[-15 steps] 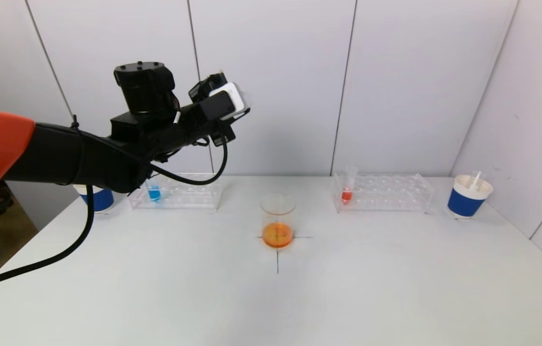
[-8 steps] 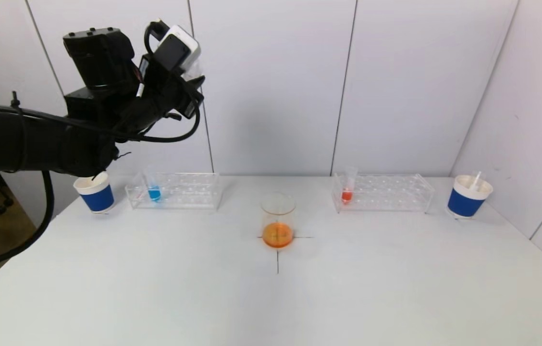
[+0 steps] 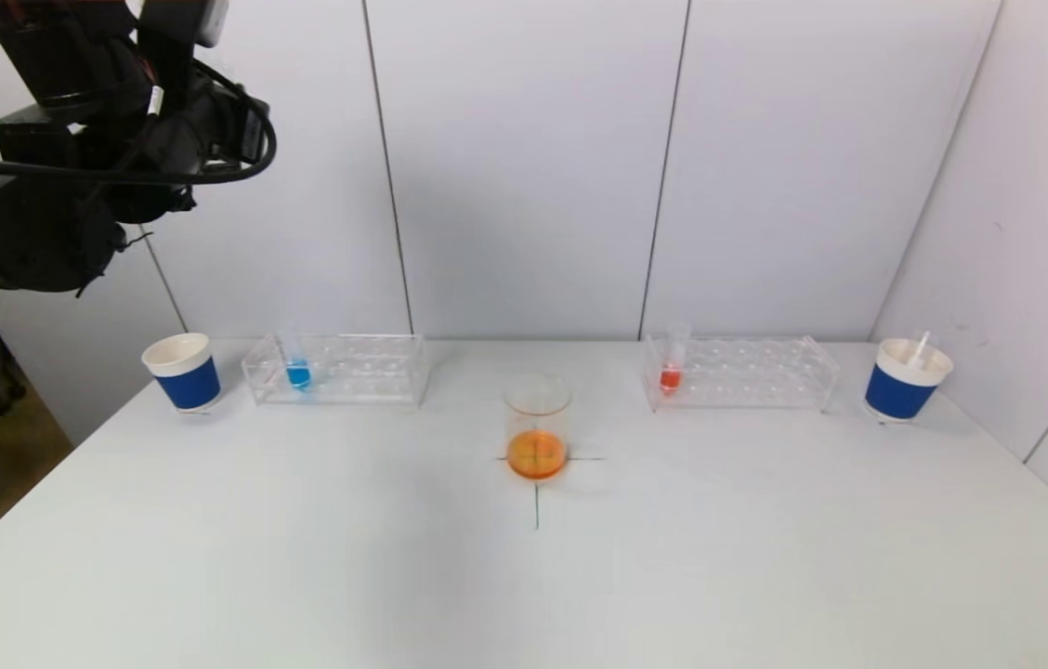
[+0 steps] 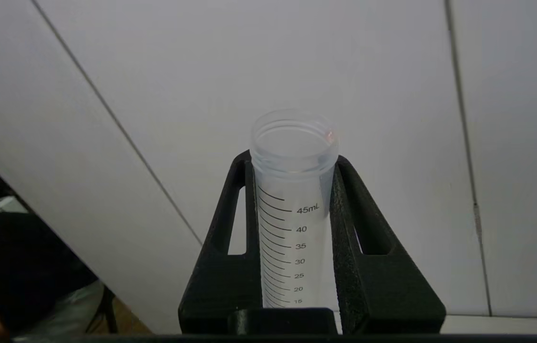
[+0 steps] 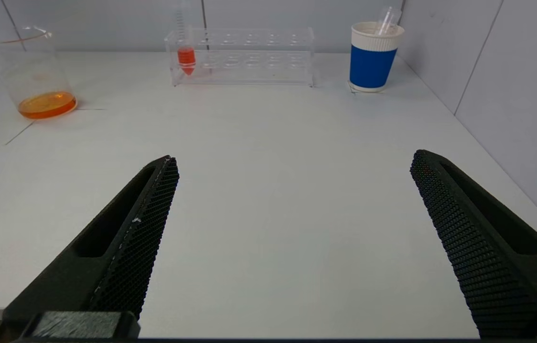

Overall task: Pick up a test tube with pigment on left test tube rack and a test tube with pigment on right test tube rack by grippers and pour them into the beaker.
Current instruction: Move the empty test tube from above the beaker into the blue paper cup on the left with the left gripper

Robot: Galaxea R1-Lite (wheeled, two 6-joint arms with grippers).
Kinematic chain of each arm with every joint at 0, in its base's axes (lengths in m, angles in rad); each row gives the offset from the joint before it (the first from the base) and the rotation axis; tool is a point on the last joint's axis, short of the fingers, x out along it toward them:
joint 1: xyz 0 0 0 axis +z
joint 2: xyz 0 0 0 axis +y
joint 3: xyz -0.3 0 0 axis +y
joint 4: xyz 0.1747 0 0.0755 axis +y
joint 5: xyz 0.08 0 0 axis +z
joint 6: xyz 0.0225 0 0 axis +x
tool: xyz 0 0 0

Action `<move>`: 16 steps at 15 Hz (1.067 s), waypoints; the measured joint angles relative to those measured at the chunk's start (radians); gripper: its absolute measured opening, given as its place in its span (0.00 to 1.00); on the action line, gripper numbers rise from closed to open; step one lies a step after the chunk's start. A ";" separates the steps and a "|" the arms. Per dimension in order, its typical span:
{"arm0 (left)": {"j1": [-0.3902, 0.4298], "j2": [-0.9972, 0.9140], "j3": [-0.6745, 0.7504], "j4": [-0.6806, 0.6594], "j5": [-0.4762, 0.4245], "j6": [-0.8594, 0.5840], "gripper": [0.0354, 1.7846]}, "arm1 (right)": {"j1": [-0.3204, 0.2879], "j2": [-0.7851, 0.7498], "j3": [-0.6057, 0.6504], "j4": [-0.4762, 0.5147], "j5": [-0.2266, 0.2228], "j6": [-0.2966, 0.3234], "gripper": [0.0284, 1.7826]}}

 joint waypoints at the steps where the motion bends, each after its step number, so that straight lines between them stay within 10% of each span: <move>1: 0.018 -0.007 0.000 0.024 0.010 -0.040 0.23 | 0.000 0.000 0.000 0.000 0.000 0.000 0.99; 16: 0.256 0.033 0.121 0.023 0.043 -0.319 0.23 | 0.000 0.000 0.000 0.000 0.000 0.000 0.99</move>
